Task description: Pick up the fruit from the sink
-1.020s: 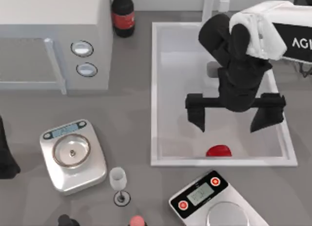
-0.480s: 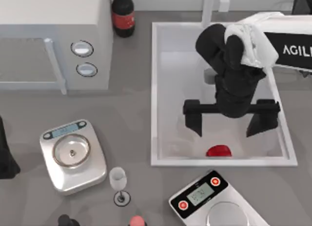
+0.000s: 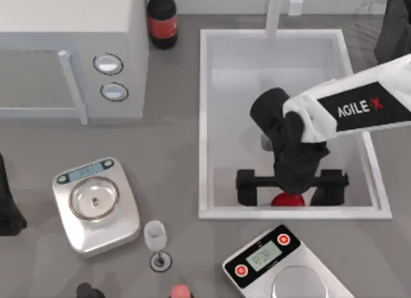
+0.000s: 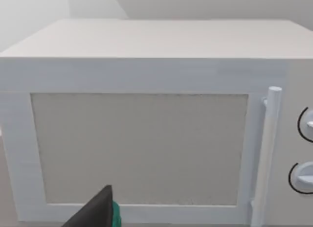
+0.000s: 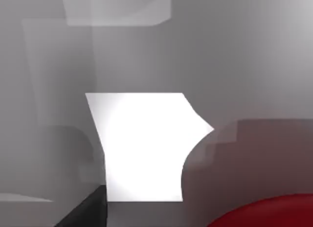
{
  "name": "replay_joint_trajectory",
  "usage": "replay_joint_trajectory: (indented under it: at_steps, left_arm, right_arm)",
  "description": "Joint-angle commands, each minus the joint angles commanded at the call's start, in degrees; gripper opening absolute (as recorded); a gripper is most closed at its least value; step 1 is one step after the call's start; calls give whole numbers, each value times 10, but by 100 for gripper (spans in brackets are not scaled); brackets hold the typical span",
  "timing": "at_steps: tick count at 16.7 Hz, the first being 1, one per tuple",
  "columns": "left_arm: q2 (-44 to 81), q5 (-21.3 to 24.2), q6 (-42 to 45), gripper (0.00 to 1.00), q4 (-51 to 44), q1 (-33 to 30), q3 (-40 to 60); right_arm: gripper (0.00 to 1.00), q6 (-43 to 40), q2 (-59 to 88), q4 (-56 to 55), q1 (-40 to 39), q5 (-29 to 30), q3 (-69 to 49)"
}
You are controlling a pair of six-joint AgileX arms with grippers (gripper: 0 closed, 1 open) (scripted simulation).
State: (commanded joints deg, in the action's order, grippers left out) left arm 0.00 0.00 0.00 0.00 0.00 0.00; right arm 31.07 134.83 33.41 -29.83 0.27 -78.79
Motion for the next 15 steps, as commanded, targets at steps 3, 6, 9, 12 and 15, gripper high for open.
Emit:
replay_joint_trajectory:
  at_steps: [3, 6, 9, 12, 15]
  left_arm:
    - [0, 0, 0, 100, 0, 0, 0]
    - [0, 0, 0, 100, 0, 0, 0]
    - [0, 0, 0, 100, 0, 0, 0]
    - [0, 0, 0, 100, 0, 0, 0]
    - [0, 0, 0, 100, 0, 0, 0]
  right_arm:
    - [100, 0, 16, -21, 0, 0, 10]
    - [100, 0, 16, -21, 0, 0, 10]
    - [77, 0, 16, -21, 0, 0, 10]
    - [55, 0, 16, -21, 0, 0, 10]
    - [32, 0, 16, -21, 0, 0, 10]
